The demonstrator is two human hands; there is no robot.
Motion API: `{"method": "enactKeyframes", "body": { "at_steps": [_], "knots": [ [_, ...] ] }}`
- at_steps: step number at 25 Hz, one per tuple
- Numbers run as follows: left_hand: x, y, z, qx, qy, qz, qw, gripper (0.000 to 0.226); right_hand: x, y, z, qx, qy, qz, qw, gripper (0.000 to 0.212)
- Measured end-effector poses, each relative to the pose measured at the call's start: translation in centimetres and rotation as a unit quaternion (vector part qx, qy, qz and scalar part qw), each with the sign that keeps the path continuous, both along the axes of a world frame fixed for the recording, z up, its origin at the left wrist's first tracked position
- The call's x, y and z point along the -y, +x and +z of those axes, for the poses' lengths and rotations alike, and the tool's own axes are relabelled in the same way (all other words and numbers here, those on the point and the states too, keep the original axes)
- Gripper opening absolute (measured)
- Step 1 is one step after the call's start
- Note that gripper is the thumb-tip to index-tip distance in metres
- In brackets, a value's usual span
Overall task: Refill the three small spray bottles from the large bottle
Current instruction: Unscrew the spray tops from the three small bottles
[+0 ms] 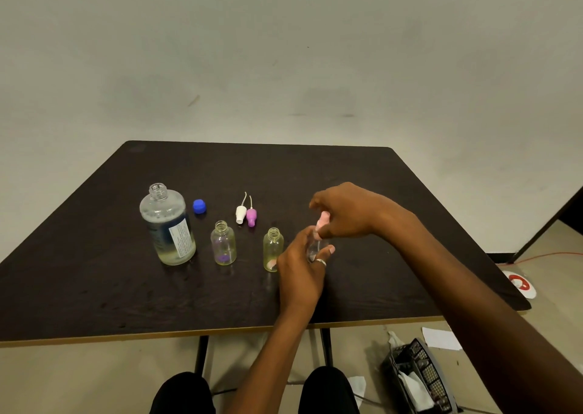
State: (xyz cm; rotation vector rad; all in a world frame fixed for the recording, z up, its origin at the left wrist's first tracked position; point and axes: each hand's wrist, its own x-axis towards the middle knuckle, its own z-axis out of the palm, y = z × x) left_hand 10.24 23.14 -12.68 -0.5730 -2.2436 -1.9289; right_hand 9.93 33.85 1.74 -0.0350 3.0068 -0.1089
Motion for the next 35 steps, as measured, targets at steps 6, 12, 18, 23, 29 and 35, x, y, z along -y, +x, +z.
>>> {"method": "enactKeyframes", "body": {
  "at_steps": [6, 12, 18, 23, 29, 35],
  "knots": [
    [-0.1, -0.2, -0.1, -0.011, -0.01, 0.005, 1.0, 0.032, 1.0, -0.4, -0.8, -0.079, 0.061, -0.076, 0.992, 0.053],
    [-0.3, -0.3, -0.4, 0.0, -0.01, 0.012, 1.0, 0.038, 1.2, -0.6, -0.2, -0.019, 0.045, -0.011, 0.999, 0.012],
    [-0.2, -0.3, -0.3, -0.007, -0.022, 0.018, 1.0, 0.035, 0.9, -0.2, 0.4, 0.013, -0.002, 0.046, 0.999, 0.021],
    [-0.3, -0.4, -0.3, -0.001, -0.021, 0.015, 1.0, 0.027, 1.3, -0.3, -0.4, -0.051, 0.076, -0.048, 0.995, 0.042],
    [-0.4, -0.4, -0.6, 0.012, -0.014, 0.007, 1.0, 0.037, 2.1, -0.3, -0.7, -0.058, 0.113, -0.045, 0.991, 0.025],
    [-0.3, -0.5, -0.6, 0.006, -0.019, 0.012, 1.0, 0.045, 1.3, -0.2, 0.1, 0.003, 0.02, 0.002, 1.0, 0.015]
  ]
}}
